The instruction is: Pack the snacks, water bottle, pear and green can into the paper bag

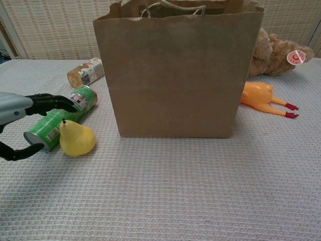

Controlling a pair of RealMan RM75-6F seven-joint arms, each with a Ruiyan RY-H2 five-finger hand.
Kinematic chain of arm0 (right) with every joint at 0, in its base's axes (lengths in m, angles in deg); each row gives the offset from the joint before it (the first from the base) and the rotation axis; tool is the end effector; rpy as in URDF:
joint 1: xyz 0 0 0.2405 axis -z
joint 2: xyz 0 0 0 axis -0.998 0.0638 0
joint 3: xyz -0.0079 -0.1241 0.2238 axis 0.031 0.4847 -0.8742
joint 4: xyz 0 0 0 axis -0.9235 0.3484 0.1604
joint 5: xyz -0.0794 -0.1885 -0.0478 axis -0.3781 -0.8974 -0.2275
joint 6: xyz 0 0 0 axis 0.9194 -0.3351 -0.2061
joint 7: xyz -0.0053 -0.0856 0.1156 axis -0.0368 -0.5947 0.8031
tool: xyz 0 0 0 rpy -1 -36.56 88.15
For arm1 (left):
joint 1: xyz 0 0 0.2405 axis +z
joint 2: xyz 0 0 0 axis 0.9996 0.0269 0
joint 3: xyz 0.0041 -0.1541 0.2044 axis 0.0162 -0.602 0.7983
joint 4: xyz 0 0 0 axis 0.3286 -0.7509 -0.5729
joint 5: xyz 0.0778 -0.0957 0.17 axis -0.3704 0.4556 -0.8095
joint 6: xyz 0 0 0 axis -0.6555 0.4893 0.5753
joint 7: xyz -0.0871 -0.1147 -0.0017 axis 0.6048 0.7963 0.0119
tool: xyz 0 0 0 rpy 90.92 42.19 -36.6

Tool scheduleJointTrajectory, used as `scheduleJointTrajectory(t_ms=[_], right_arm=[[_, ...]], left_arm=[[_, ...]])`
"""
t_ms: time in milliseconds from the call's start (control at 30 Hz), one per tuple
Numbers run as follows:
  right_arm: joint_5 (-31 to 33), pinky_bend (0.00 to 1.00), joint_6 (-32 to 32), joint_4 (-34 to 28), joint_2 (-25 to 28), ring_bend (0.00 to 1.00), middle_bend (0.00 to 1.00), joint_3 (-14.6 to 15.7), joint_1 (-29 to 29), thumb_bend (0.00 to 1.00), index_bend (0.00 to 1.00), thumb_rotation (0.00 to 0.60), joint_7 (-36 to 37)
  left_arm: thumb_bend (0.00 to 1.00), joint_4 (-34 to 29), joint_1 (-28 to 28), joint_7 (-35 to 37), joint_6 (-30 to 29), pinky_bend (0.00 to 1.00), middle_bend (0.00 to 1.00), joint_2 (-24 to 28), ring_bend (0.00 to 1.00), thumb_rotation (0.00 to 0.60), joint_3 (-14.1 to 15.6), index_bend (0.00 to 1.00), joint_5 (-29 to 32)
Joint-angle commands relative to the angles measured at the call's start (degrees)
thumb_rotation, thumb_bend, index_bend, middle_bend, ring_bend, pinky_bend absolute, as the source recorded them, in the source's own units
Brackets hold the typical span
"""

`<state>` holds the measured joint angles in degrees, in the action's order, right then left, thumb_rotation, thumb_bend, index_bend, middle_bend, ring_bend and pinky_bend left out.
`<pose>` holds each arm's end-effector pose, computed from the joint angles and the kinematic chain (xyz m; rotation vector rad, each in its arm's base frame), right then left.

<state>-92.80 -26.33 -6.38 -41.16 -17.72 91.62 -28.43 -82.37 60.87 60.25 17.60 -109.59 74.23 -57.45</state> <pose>-0.3333 -0.1071 0.1422 1.4407 -0.7394 0.7782 -0.1920 0.2344 0.0431 -1.9760 -0.8523 -0.8606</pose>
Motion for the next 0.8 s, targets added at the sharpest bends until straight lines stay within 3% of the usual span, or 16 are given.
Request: scheduleJointTrajectory(t_ms=[33,600,800], right_arm=[[-0.02,0.00,0.01,0.05,0.02,0.00,0.00,0.01,-0.02,0.00,0.04,0.600,0.09],[-0.12,0.00,0.10,0.18,0.11,0.00,0.00,0.08,-0.12,0.00,0.04,0.600,0.65],[-0.05,0.00,0.23,0.32,0.19,0.00,0.00,0.10,-0.17,0.00,0.04,0.600,1.01]], left_arm=[[0.45,-0.10,-0.43,-1.63,1.06,0.21,0.02,-1.05,0.01,0.600,-0.01,0.10,0.47],[0.45,3.31,-4.57,-8.50,6.00,0.20,0.00,-6.97,0.00,0.600,-3.67,0.09,6.66],[0.45,3.34,-4.55,-8.92,3.77,0.18,0.00,-7.35,0.00,0.600,-4.74,0.04,6.61]])
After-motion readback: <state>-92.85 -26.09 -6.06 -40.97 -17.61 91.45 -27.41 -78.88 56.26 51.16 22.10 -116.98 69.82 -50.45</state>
